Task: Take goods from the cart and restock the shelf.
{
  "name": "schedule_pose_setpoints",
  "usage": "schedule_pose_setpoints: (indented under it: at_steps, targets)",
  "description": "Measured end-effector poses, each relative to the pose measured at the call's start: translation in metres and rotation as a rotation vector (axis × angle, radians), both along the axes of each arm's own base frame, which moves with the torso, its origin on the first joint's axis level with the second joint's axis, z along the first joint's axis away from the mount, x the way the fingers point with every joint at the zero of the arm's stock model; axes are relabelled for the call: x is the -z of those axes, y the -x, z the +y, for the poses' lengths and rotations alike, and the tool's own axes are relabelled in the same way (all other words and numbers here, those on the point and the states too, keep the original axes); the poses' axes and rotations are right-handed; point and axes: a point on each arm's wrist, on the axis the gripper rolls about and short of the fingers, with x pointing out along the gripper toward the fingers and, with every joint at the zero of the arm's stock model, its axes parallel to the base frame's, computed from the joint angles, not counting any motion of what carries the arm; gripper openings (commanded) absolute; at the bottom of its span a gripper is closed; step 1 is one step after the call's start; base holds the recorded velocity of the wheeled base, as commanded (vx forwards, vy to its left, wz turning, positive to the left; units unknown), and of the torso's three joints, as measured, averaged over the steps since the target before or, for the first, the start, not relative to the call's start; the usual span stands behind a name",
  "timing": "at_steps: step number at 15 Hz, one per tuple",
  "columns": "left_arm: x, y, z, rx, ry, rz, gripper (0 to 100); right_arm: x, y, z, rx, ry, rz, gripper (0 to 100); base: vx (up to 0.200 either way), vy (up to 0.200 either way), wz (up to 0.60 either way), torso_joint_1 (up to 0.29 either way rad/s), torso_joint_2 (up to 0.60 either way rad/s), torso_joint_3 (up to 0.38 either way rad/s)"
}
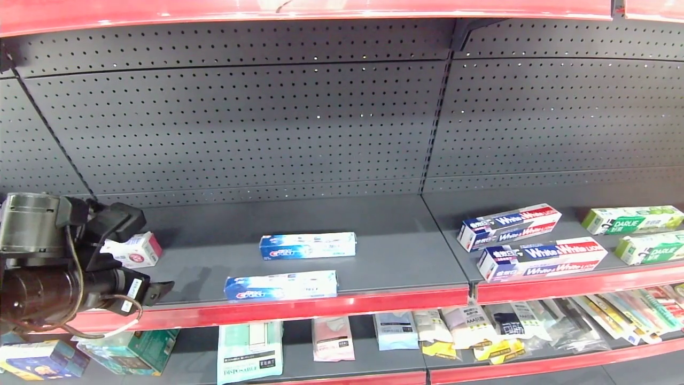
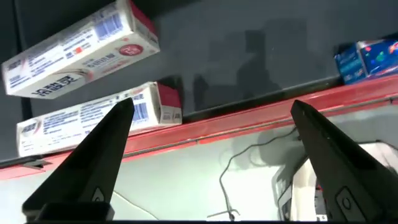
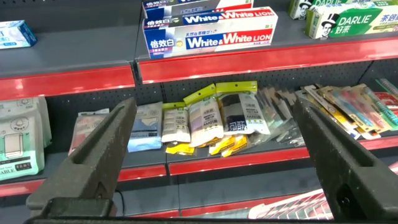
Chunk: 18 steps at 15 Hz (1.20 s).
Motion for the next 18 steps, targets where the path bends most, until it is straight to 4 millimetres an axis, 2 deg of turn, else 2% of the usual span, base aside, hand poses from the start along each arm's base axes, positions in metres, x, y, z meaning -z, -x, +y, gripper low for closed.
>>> schedule_pose_setpoints:
  at_steps: [6, 11, 18]
  targets:
    - [0.009, -0.017, -0.013, 0.063, -0.011, 0.018, 100, 0.000, 0.000, 0.000, 0.000, 0.000, 0.001, 100, 0.000, 0.000, 0.00, 0.000, 0.00, 0.000]
    - [0.017, -0.034, -0.016, 0.075, -0.024, -0.002, 100, 0.000, 0.000, 0.000, 0.000, 0.000, 0.001, 100, 0.000, 0.000, 0.00, 0.000, 0.00, 0.000]
    - [0.028, -0.045, -0.026, 0.118, -0.038, 0.005, 100, 0.000, 0.000, 0.000, 0.000, 0.000, 0.001, 100, 0.000, 0.000, 0.00, 0.000, 0.00, 0.000]
